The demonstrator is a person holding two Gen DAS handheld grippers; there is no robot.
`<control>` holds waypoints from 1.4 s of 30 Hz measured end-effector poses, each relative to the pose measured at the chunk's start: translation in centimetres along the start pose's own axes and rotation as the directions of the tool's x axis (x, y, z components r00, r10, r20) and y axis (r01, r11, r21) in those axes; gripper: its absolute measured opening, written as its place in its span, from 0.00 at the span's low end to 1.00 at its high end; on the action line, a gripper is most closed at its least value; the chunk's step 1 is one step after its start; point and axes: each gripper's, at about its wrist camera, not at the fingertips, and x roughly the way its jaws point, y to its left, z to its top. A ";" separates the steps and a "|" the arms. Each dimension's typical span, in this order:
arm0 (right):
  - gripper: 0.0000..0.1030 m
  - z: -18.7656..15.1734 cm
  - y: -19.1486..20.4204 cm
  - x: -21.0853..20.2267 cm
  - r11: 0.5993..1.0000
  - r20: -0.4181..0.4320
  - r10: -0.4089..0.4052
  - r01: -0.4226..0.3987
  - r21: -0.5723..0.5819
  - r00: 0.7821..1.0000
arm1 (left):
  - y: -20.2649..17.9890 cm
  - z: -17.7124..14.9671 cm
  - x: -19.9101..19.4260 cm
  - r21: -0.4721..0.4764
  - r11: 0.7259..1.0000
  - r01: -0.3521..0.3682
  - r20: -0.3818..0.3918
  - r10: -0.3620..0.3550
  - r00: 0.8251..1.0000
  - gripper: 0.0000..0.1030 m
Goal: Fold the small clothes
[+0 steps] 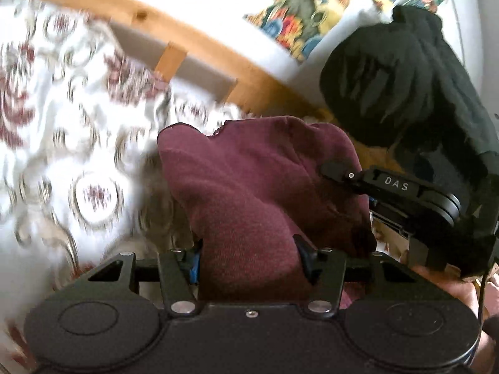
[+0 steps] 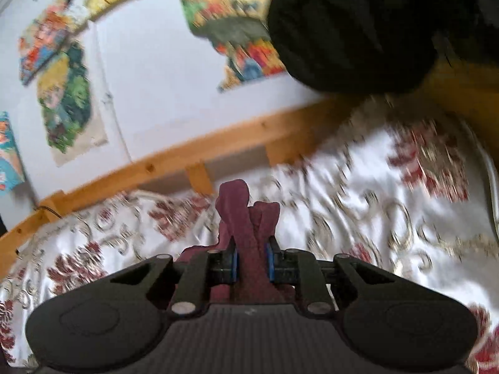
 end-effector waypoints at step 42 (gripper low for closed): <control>0.47 -2.2 -0.5 17.0 0.999 -0.091 -0.036 0.035 -0.012 0.995 | 14.0 7.5 8.5 -0.130 0.981 -0.148 -0.148 0.128 0.981 0.86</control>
